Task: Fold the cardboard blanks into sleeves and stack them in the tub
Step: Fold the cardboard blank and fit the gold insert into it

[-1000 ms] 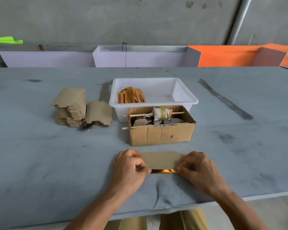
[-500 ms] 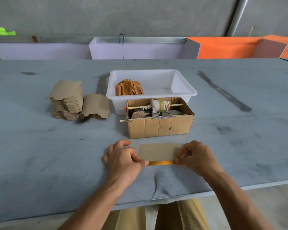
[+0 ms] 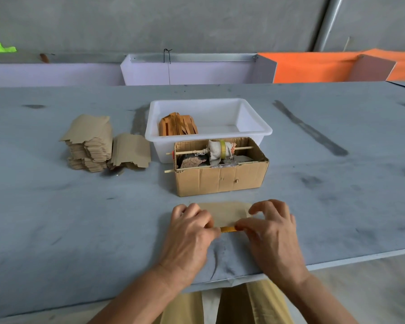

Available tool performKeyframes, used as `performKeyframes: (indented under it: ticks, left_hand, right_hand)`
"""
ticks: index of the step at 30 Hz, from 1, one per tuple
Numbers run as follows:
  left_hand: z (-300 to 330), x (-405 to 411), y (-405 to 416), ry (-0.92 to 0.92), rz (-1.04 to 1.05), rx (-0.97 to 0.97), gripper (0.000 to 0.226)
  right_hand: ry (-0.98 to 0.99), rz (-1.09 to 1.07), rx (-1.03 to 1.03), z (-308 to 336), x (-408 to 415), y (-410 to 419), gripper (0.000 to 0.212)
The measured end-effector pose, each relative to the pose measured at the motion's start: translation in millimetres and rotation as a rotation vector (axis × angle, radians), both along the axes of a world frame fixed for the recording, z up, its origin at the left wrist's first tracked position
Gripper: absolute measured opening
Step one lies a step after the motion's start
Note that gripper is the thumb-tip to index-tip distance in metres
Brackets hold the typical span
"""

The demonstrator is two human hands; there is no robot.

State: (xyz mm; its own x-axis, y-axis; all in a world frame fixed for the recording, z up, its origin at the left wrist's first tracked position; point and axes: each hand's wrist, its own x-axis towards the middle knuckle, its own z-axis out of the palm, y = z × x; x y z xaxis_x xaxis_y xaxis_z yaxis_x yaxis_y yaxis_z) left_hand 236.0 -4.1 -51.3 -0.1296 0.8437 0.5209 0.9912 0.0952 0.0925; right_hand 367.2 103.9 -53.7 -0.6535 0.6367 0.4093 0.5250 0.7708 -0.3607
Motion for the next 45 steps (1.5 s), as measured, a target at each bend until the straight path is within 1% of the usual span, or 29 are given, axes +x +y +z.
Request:
performKeyframes:
  ticks: [1,2,4,8,11,12,14,15,16,18,20,23,26,30,32,34,37,40,42,45]
  left_hand:
    - [0,0,0,-0.019,-0.007,-0.014,0.027]
    - [0,-1,1,-0.035,-0.009,-0.033,0.029]
    - [-1,-2,0,-0.063,-0.014,-0.071,0.033]
    - [-4,-10,-8,-0.195,-0.034,-0.141,0.028]
    - [-2,-15,-6,-0.298,0.024,-0.198,0.016]
    - [-1,-17,-1,-0.328,0.059,-0.19,0.016]
    - [1,-20,12,-0.336,0.118,-0.128,0.019]
    - [0,-21,18,-0.325,0.142,-0.118,0.021]
    - [-1,-22,23,-0.307,0.172,-0.137,0.026]
    - [-3,-22,30,-0.247,0.249,-0.242,0.035]
    - [-3,-22,35,-0.202,0.309,-0.311,0.035]
    - [-1,-26,42,-0.218,0.348,-0.344,0.031]
    - [2,-31,47,-0.298,0.364,-0.382,0.032]
    - [9,-36,49,-0.523,0.364,-0.32,0.021]
    - [11,-37,46,-0.597,0.358,-0.29,0.023]
    - [11,-40,44,-0.678,0.33,-0.245,0.024]
    - [10,-43,41,-0.791,0.27,-0.179,0.023]
    - [11,-49,37,-0.828,0.238,-0.133,0.026]
    - [11,-53,34,-0.871,0.221,-0.115,0.025]
    - [12,-58,31,-1.019,0.178,-0.087,0.018]
  right_hand:
    - [0.013,0.05,0.087,-1,-1,-4,0.027]
    - [0.019,0.111,0.13,-2,-3,-8,0.027]
    - [-0.002,0.172,0.151,-5,-1,-10,0.027]
    - [-0.087,0.097,0.11,-6,12,1,0.036]
    - [-0.087,0.05,0.044,-5,16,6,0.034]
    - [-0.072,0.039,0.005,-4,15,8,0.032]
    - [-0.064,-0.002,-0.071,-1,9,12,0.029]
    - [-0.095,-0.015,-0.089,0,6,14,0.029]
    - [-0.134,-0.016,-0.098,1,3,15,0.029]
    - [-0.2,-0.005,-0.097,3,-3,15,0.029]
    - [-0.228,0.005,-0.118,5,-6,15,0.029]
    - [-0.246,0.005,-0.134,8,-7,18,0.027]
    - [-0.264,0.004,-0.109,11,-9,19,0.027]
    - [-0.239,-0.011,-0.117,13,-15,21,0.03]
    - [-0.172,-0.03,-0.122,14,-20,23,0.029]
    - [-0.127,-0.01,-0.079,13,-25,26,0.03]
    - [-0.158,0.058,-0.037,10,-34,31,0.031]
    - [-0.18,0.106,-0.091,7,-42,34,0.025]
    - [-0.111,0.116,-0.141,8,-44,35,0.021]
    - [0.015,0.144,-0.367,16,-45,41,0.011]
